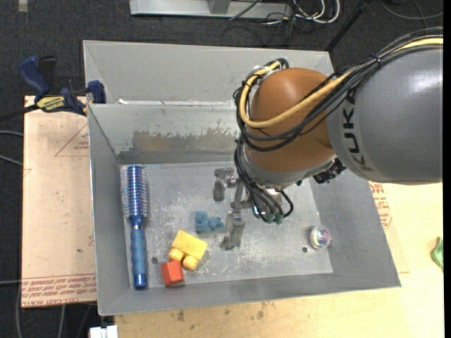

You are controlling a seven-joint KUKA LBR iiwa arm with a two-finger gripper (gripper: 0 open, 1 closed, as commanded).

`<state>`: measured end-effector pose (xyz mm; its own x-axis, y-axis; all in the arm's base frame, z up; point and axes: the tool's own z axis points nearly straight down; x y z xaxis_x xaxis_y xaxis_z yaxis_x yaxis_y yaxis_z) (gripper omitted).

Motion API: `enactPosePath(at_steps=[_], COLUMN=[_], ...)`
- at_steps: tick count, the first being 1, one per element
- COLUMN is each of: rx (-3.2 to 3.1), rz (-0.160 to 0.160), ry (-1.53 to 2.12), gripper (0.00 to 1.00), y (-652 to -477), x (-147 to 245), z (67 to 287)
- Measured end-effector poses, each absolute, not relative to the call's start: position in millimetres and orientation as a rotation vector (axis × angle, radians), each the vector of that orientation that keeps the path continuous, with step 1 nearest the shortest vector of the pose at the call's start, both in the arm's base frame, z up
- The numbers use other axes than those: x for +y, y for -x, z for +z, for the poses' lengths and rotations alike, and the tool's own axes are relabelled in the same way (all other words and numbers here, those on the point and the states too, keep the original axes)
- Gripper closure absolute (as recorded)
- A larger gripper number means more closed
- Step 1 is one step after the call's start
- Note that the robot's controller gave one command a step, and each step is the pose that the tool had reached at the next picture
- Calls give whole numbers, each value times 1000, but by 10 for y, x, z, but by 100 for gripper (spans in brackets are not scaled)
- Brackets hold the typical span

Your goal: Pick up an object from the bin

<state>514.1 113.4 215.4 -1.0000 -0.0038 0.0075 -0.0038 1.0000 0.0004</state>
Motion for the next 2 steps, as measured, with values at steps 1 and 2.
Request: enactPosePath(at_steps=[1, 2], rx=[-3102, -2934], rz=[-3, -6], ry=[502, 1120], gripper=[0, 0], y=[-5170, -5178], x=[1265, 2013], z=[686, 997])
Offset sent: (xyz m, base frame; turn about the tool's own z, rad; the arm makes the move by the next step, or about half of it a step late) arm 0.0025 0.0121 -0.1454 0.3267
